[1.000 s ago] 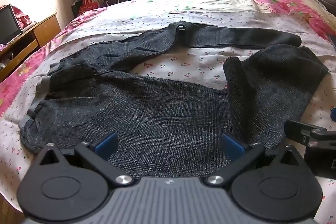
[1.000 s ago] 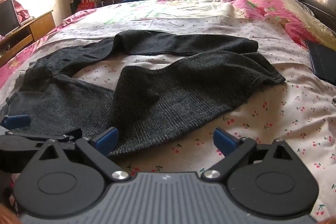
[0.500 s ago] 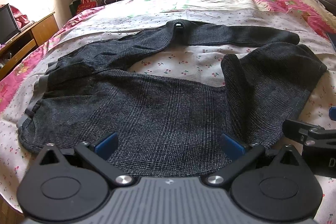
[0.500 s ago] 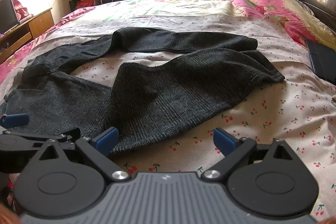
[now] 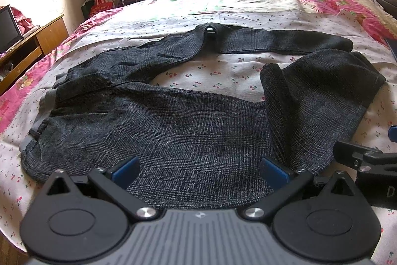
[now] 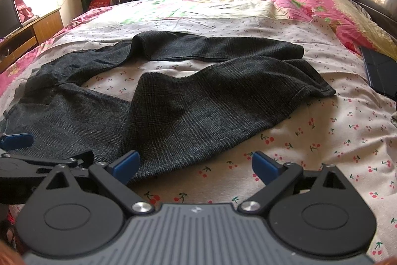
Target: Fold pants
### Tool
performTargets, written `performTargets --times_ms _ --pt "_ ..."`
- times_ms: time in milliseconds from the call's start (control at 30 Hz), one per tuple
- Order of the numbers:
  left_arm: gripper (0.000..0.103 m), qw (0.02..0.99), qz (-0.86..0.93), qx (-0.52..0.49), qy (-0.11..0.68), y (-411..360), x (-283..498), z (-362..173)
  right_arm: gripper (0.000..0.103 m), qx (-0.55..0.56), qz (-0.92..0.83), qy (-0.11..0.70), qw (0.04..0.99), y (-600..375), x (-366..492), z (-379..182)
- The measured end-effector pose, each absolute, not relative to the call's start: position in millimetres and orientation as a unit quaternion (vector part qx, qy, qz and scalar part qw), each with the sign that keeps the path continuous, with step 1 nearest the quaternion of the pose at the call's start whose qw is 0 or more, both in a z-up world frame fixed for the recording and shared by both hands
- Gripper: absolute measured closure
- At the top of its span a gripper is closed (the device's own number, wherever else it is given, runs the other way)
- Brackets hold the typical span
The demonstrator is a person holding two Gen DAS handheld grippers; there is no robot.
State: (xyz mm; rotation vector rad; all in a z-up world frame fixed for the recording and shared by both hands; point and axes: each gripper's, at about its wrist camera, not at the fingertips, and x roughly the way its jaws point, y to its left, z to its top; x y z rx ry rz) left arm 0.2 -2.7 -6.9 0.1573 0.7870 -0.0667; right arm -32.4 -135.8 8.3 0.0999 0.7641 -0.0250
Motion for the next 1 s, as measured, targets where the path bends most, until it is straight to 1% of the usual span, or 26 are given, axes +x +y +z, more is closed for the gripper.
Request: performTargets --times_ms 1000 --pt "0.0 0.918 -0.038 0.079 0.387 -4.1 0.5 -12.3 0.006 0.044 -0.017 0.38 0.924 -138.0 -31.1 5.1"
